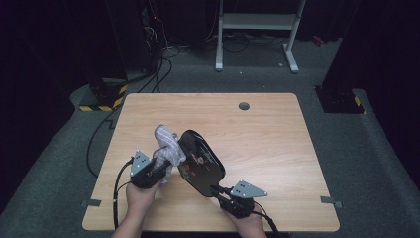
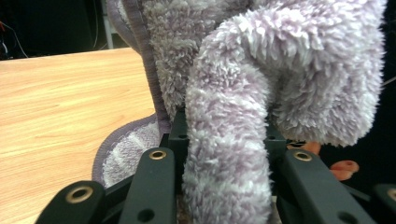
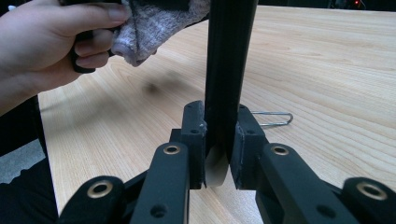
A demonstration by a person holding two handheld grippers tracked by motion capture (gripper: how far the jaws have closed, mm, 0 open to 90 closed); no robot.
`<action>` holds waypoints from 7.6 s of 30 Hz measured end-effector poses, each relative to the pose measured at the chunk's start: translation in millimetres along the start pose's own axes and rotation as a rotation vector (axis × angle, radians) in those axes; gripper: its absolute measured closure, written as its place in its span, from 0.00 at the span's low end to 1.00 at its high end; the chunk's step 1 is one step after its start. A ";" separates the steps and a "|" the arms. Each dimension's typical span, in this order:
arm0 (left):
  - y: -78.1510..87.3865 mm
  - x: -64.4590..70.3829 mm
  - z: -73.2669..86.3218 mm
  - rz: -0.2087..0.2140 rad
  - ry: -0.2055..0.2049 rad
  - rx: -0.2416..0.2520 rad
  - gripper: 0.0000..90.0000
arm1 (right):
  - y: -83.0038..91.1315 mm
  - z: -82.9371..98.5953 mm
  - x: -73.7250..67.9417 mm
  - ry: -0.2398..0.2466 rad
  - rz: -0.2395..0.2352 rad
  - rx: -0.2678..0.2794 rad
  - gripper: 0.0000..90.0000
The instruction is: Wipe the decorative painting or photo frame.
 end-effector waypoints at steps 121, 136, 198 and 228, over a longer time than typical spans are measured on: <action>1.2 54.3 6.2 0.144 -0.046 0.006 0.75 | -2.1 -0.4 1.2 -0.013 0.006 0.005 0.87; -10.0 -25.3 5.9 -0.058 -0.014 -0.064 0.75 | -2.0 -0.2 1.1 -0.007 0.005 0.003 0.87; 8.4 74.0 4.8 0.156 -0.160 -0.048 0.75 | -2.6 0.7 1.2 -0.004 0.008 -0.002 0.87; -10.4 -12.6 13.9 -0.036 -0.037 -0.084 0.74 | -2.5 -0.1 1.4 -0.007 0.006 0.002 0.87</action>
Point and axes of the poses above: each handheld gripper's, and its own axes: y roughly backward along the jaws, z roughly out of its underside, x roughly to its right, the point moved 10 cm from there along -y, roughly forward along the jaws, and after that the axes turned 3 degrees about y, right-handed, at the moved point
